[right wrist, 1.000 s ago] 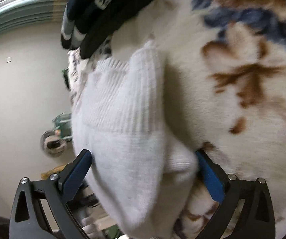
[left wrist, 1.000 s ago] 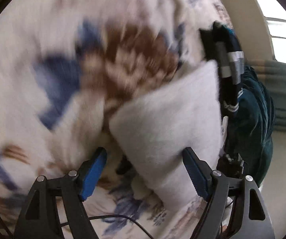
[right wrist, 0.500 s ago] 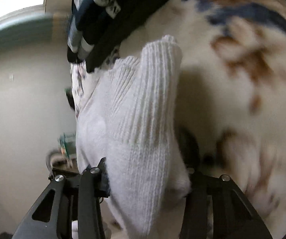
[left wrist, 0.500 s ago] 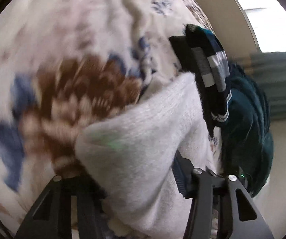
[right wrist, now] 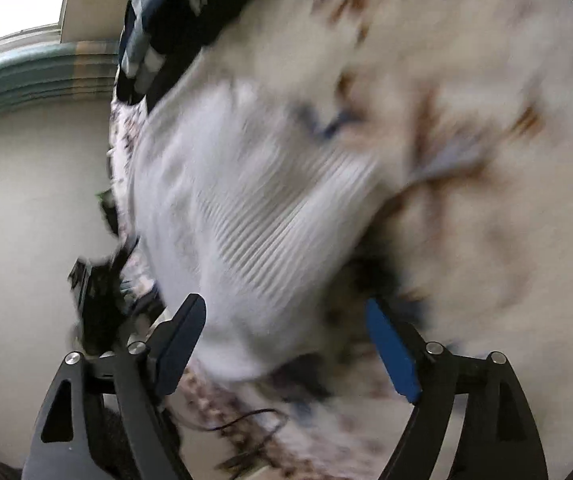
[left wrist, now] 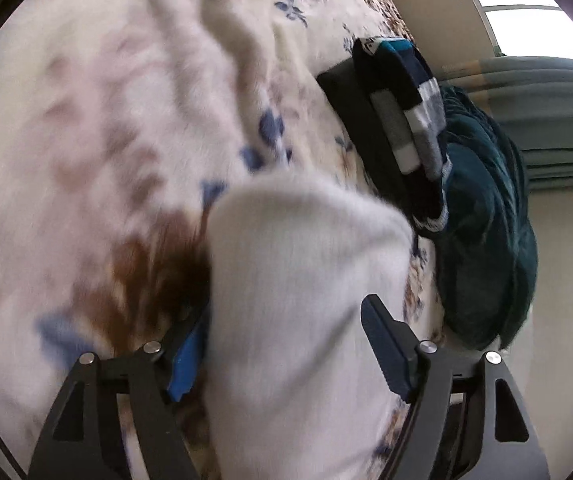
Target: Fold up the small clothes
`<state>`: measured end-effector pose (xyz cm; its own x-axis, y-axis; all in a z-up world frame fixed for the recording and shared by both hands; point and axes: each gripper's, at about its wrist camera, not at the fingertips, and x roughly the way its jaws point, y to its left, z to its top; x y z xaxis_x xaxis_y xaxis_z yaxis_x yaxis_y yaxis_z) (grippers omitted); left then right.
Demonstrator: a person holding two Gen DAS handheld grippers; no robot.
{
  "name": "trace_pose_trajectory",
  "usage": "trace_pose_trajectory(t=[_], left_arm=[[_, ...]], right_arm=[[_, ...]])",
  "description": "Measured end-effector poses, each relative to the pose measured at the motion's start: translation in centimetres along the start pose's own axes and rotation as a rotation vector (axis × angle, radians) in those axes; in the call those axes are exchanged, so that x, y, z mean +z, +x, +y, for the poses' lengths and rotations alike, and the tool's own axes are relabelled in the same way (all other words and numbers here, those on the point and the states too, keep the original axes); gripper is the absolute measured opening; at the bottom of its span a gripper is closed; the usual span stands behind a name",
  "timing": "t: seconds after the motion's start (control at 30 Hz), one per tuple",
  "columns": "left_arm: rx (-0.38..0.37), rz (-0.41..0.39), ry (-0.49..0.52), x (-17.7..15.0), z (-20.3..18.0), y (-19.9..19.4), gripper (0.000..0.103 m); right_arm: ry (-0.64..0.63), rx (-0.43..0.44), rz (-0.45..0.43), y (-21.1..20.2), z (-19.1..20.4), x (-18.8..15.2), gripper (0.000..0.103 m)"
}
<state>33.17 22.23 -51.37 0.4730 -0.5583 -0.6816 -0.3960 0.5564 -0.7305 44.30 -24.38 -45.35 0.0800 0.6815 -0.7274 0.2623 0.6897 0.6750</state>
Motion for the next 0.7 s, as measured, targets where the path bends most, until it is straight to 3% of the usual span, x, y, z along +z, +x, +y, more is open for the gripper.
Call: trace_pose_trajectory(t=[0.07,0.13,0.23,0.33,0.43,0.6,0.63,0.67,0.7], left_arm=[[-0.007,-0.004,-0.014,-1.1,-0.1,0.0,0.073],[-0.003,0.021,-0.043,-2.6,0.5,0.8,0.074],[-0.023,0.042,-0.074,-3.9,1.2,2.7,0.074],[-0.053,0.016,-0.07,-4.0,0.9,3.4,0.074],[-0.06,-0.003,-0.027,-3.3,-0.1,3.6,0.074],[-0.059,0.018,0.033,-1.8,-1.3,4.3,0.071],[-0.064,0.022,0.041,-1.6,-1.3,4.2,0.068],[-0.064,0.025,0.048,-1.6,-1.4,4.5,0.064],[-0.067,0.025,0.054,-1.4,-1.6,4.7,0.056]], right_arm=[[-0.014,-0.01,-0.005,-1.0,-0.1,1.7,0.096],[-0.023,-0.001,-0.004,-0.9,-0.1,4.2,0.096],[-0.068,0.08,0.024,1.1,0.9,8.7,0.096],[-0.134,0.162,0.11,4.7,2.9,12.4,0.096],[-0.236,0.129,0.221,8.8,5.2,15.0,0.097],[-0.328,0.167,0.406,12.9,8.0,14.6,0.099],[-0.339,0.166,0.414,13.2,8.4,14.3,0.097],[-0.345,0.166,0.425,13.3,8.6,14.1,0.083],[-0.347,0.176,0.454,13.6,8.9,13.5,0.051]])
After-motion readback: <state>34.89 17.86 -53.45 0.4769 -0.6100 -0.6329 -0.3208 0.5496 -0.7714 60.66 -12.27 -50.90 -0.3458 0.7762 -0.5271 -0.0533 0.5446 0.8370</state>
